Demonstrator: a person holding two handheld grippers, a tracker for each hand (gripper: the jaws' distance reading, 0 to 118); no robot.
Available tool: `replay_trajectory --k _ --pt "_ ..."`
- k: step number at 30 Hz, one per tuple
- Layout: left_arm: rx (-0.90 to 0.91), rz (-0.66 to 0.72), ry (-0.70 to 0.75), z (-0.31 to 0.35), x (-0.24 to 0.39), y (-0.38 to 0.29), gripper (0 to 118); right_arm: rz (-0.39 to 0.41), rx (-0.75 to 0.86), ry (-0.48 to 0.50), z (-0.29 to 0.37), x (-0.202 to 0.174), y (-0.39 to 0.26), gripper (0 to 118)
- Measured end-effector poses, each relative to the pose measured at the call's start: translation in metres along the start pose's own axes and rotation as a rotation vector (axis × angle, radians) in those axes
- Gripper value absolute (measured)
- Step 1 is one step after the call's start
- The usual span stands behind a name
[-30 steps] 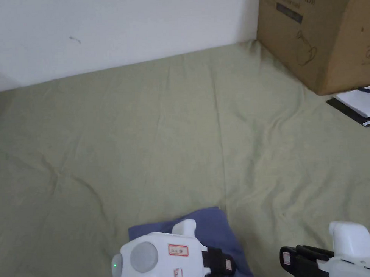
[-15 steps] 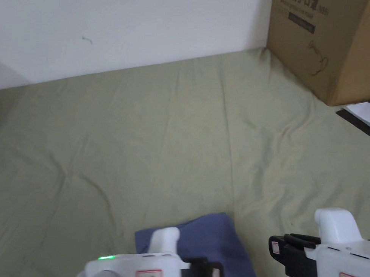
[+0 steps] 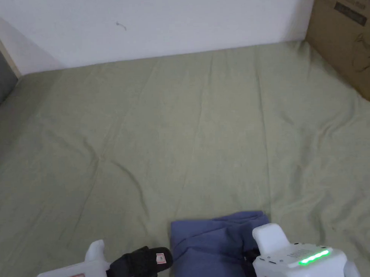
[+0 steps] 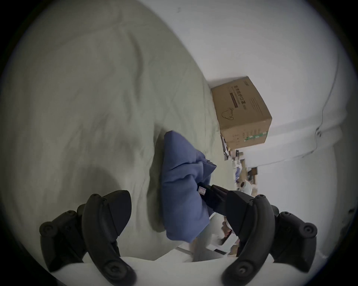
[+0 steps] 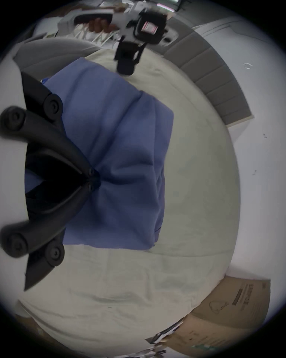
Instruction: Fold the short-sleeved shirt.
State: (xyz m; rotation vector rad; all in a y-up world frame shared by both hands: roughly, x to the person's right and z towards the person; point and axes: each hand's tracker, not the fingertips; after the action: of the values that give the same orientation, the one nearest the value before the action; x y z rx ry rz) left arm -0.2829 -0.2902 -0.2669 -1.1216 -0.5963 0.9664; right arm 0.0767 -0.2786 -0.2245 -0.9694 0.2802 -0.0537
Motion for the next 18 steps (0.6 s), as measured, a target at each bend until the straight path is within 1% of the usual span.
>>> replay_trajectory --k 2,3,5,7,8,10,11,12,13,14,15,16,17,18 --pt "-0.081 0.052 -0.033 -0.021 -0.012 0.005 101 -0.091 -0.001 0.021 0.003 0.006 0.001 0" --pt "-0.088 0.079 -0.033 -0.031 -0.015 0.006 101 -0.116 -0.004 0.033 0.001 0.009 0.0 0" --pt "-0.088 0.064 -0.12 -0.045 -0.013 0.011 101 -0.141 -0.002 0.04 0.004 0.011 0.001 0" --pt "-0.081 0.083 -0.166 -0.056 -0.007 0.018 101 -0.143 -0.001 0.034 0.005 0.01 0.001 0" --pt "-0.106 0.077 -0.158 -0.065 -0.007 0.022 101 -0.135 -0.001 0.03 0.004 0.008 0.002 0" --pt "-0.156 0.12 -0.129 -0.079 -0.001 0.024 100 -0.104 -0.002 0.017 0.004 0.005 0.002 0" --pt "-0.174 0.103 -0.149 -0.084 0.002 0.024 100 -0.091 -0.003 0.013 0.004 0.005 0.002 0" --pt "-0.224 0.051 -0.188 -0.092 0.004 0.022 100 -0.095 -0.007 0.01 0.004 0.003 0.004 0" --pt "-0.254 -0.002 -0.161 -0.097 0.007 0.02 98 -0.109 -0.014 0.005 0.004 0.003 0.006 0" --pt "-0.24 -0.021 -0.123 -0.096 0.012 0.017 92 -0.13 -0.019 0.002 0.004 0.004 0.006 0" --pt "-0.221 -0.035 -0.073 -0.095 0.014 0.016 70 -0.145 -0.02 -0.001 0.004 0.004 0.007 0" --pt "-0.22 -0.035 -0.026 -0.094 0.013 0.018 37 -0.151 -0.014 -0.006 0.006 0.002 0.007 0" --pt "-0.223 -0.036 0.036 -0.095 0.007 0.018 22 -0.156 -0.004 -0.016 0.009 0.0 0.007 0" --pt "-0.258 -0.021 0.0 -0.096 0.0 0.019 21 -0.166 0.02 -0.014 0.015 -0.002 0.008 0"
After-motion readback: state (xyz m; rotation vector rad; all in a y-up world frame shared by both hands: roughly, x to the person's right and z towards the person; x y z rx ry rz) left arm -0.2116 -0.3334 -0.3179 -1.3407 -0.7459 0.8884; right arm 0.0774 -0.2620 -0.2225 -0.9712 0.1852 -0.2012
